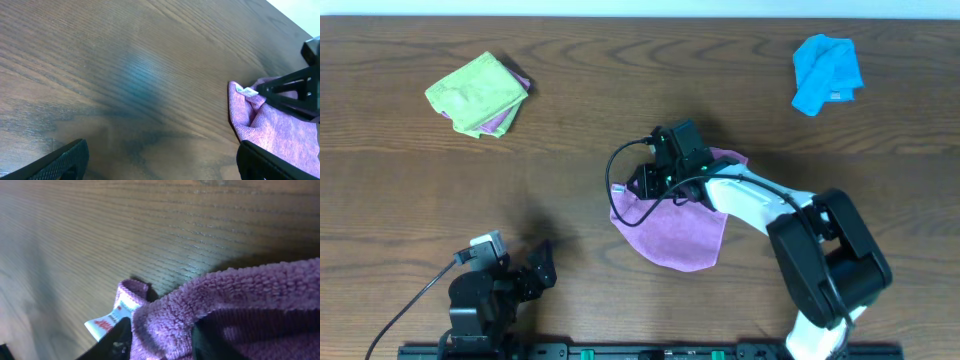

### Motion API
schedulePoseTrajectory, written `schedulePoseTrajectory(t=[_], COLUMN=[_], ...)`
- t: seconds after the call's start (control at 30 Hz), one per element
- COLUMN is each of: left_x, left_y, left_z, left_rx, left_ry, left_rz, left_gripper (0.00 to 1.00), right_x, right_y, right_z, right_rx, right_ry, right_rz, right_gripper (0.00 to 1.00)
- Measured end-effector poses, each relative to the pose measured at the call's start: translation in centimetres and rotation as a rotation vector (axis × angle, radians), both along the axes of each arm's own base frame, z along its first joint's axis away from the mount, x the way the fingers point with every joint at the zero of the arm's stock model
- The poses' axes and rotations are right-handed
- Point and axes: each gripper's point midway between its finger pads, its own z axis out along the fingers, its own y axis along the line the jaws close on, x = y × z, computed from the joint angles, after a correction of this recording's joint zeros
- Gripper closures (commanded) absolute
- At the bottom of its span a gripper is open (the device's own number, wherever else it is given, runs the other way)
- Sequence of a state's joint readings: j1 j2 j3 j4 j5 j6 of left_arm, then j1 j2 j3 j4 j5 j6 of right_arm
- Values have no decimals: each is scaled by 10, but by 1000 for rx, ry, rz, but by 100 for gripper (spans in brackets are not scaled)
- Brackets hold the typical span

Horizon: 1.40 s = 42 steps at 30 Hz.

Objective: Fold the cloth
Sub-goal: 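Lift the purple cloth corner and pull it up-left to spread it, then grasp the cloth's left corner with the left gripper, right holds other corner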

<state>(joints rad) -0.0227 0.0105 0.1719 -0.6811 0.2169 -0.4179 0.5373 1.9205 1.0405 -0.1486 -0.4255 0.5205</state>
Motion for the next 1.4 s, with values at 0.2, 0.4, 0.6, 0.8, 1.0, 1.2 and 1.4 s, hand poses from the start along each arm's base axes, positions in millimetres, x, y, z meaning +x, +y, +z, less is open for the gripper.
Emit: schedulePoseTrajectory(t=[0.2, 0.4, 0.6, 0.8, 1.0, 1.2, 1.4], left_x=[0, 0, 0, 0, 0, 0, 0], left_y=[0, 0, 0, 0, 0, 0, 0], left_z=[0, 0, 0, 0, 0, 0, 0], left_rx=[0, 0, 0, 0, 0, 0, 0], left_ry=[0, 0, 0, 0, 0, 0, 2], left_rz=[0, 0, 0, 0, 0, 0, 0], left_gripper=[5, 4, 5, 5, 5, 5, 5], right_x=[5, 14, 54, 89, 119, 146, 131], right_y=[10, 21, 47, 51, 12, -32, -37], right_z=[5, 18, 77, 119, 114, 111, 98], right_rx=[26, 74, 152, 147, 44, -45, -42], right_ry=[-47, -90, -248, -396, -438, -469, -368], right_rz=[13, 30, 59, 27, -98, -221, -198], right_gripper=[99, 99, 99, 99, 62, 9, 1])
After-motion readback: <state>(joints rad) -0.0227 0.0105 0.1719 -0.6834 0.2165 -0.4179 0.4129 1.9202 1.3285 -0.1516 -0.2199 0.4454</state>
